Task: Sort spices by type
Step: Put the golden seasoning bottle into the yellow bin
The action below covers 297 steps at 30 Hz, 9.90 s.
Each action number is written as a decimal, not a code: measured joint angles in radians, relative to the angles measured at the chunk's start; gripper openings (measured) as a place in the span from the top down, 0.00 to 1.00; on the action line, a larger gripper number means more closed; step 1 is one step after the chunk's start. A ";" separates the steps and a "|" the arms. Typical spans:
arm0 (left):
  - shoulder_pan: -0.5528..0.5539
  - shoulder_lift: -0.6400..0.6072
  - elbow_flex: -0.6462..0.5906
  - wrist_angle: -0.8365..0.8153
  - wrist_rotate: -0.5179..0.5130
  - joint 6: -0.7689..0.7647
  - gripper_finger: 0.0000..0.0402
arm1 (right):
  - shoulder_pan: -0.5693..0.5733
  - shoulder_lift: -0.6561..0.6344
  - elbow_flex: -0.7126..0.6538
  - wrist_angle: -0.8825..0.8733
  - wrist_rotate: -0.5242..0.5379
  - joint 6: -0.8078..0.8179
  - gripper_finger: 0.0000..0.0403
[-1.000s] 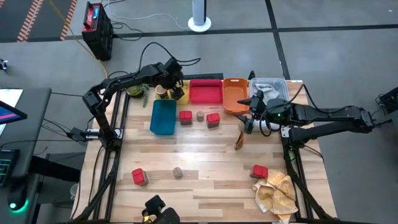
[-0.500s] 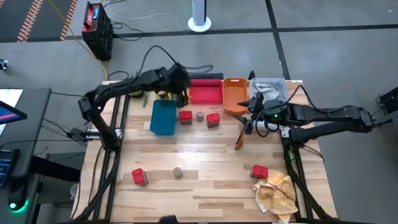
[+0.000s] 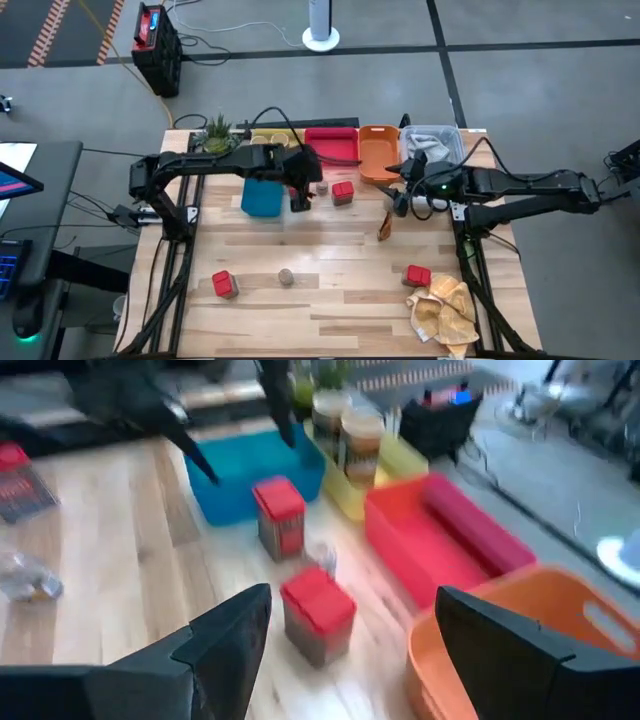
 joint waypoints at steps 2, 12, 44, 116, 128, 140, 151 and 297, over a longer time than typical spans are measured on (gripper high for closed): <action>-0.024 0.000 0.000 0.000 0.000 -0.009 0.19 | 0.001 0.018 0.000 -0.049 0.041 0.017 0.21; -0.103 -0.012 -0.254 0.334 -0.048 0.022 0.19 | -0.001 0.186 0.117 -0.299 0.088 -0.102 0.25; -0.096 -0.417 -0.528 0.463 -0.083 -0.005 0.19 | -0.215 0.826 0.584 -0.993 -0.132 -0.367 0.01; -0.092 -0.417 -0.528 0.389 0.049 -0.144 0.19 | 0.351 0.951 0.795 -0.818 -0.120 -0.373 0.25; -0.091 -0.417 -0.528 0.356 0.048 -0.155 0.19 | 0.351 1.096 0.813 -1.059 -0.195 -0.268 0.24; -0.091 -0.417 -0.528 0.335 0.048 -0.160 0.19 | 0.343 1.146 0.857 -1.124 -0.196 -0.193 0.14; -0.091 -0.417 -0.528 0.333 0.065 -0.172 0.19 | 0.343 1.143 1.044 -1.134 -0.193 -0.174 0.02; -0.295 0.328 0.230 0.069 0.083 -0.010 0.32 | 0.334 0.072 0.143 -0.127 0.522 0.012 0.25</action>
